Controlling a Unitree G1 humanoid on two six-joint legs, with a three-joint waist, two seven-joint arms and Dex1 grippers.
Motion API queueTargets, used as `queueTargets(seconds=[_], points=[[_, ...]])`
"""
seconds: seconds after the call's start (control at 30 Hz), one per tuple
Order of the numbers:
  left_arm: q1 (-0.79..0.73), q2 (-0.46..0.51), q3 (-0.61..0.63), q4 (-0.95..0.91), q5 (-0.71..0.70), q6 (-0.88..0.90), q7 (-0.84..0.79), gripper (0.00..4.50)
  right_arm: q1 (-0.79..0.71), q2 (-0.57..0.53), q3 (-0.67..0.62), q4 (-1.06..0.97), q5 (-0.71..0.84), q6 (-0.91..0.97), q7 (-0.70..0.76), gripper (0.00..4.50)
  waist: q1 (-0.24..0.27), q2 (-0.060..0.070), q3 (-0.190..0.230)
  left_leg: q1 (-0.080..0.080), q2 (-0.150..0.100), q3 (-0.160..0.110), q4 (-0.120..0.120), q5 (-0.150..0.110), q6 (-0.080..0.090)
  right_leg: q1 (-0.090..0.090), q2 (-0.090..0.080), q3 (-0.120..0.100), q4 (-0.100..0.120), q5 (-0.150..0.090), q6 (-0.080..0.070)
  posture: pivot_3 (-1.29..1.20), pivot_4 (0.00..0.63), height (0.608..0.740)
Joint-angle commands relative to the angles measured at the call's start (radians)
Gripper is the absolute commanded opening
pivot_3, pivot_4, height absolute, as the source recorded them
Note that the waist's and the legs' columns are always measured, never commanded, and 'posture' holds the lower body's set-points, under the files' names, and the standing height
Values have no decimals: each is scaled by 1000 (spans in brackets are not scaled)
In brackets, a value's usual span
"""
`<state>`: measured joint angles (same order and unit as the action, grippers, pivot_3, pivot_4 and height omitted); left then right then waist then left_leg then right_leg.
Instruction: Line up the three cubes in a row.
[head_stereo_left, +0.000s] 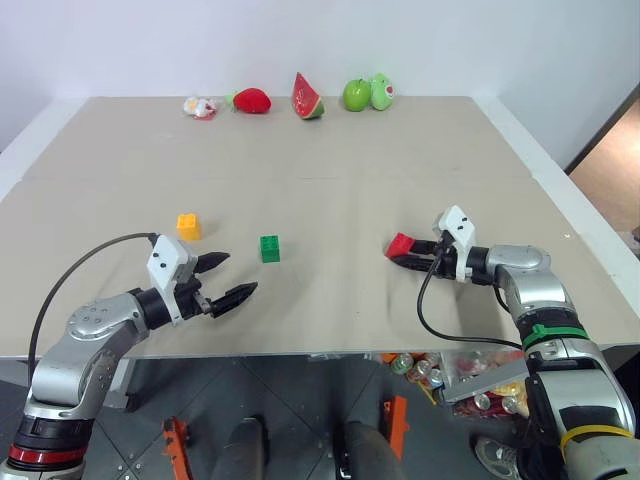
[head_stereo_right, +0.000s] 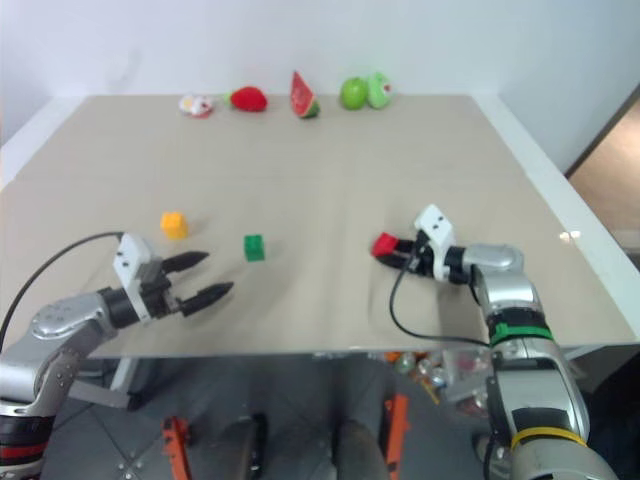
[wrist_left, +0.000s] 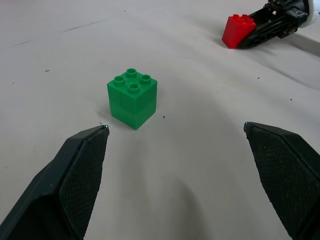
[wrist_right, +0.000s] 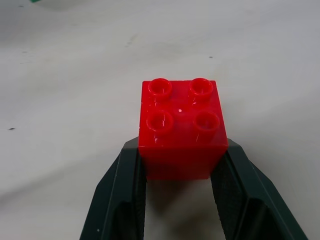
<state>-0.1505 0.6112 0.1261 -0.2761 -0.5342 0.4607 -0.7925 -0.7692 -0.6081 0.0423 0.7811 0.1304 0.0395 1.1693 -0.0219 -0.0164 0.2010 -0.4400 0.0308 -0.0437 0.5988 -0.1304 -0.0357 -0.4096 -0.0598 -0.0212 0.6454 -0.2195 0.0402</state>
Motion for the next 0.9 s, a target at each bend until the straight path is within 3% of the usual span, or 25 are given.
queueTargets(seconds=[0.03, 0.13, 0.37, 0.73, 0.87, 0.9], points=[[5, 36, 42, -31, -37, 24, -26, 4500, -58, -12, 43, -10, -6, 14, 140, 1234, -1, 0, 0, 0, 0, 0, 0, 0, 0, 0, 0, 0, 0, 0, 0, 0, 150, 740], [6, 51, 65, -19, -66, 48, -33, 4500, -86, -15, 87, -2, -19, 7, 253, 1234, -2, 0, 0, 1, 1, 1, 0, 0, 0, 0, 1, 1, 0, 0, 0, 0, 150, 740], [20, 64, 118, -52, -114, 107, -21, 4500, -183, 21, 136, 121, -61, -91, 360, 1234, -2, 0, 0, 1, 1, 1, 0, 0, 0, 0, 1, 2, 1, 0, 0, 0, 150, 740], [87, 99, 176, -145, -159, 165, 11, 4500, -223, 72, 163, 239, -112, -216, 419, 1234, -2, 0, 0, 2, 1, 2, 0, 0, 0, 0, 1, 3, 1, 0, 0, 0, 150, 740], [77, 98, 163, -125, -148, 162, 10, 4500, -231, 82, 162, 262, -132, -246, 377, 1234, -2, 0, 0, 2, 1, 3, 0, 0, 0, 0, 1, 3, 1, 1, 0, 0, 150, 740], [67, 96, 155, -114, -142, 159, 9, 4500, -237, 86, 159, 271, -138, -245, 360, 1734, -2, 0, 0, 2, 1, 3, 0, 0, 0, 0, 1, 3, 1, 1, 0, 0, 150, 740]])
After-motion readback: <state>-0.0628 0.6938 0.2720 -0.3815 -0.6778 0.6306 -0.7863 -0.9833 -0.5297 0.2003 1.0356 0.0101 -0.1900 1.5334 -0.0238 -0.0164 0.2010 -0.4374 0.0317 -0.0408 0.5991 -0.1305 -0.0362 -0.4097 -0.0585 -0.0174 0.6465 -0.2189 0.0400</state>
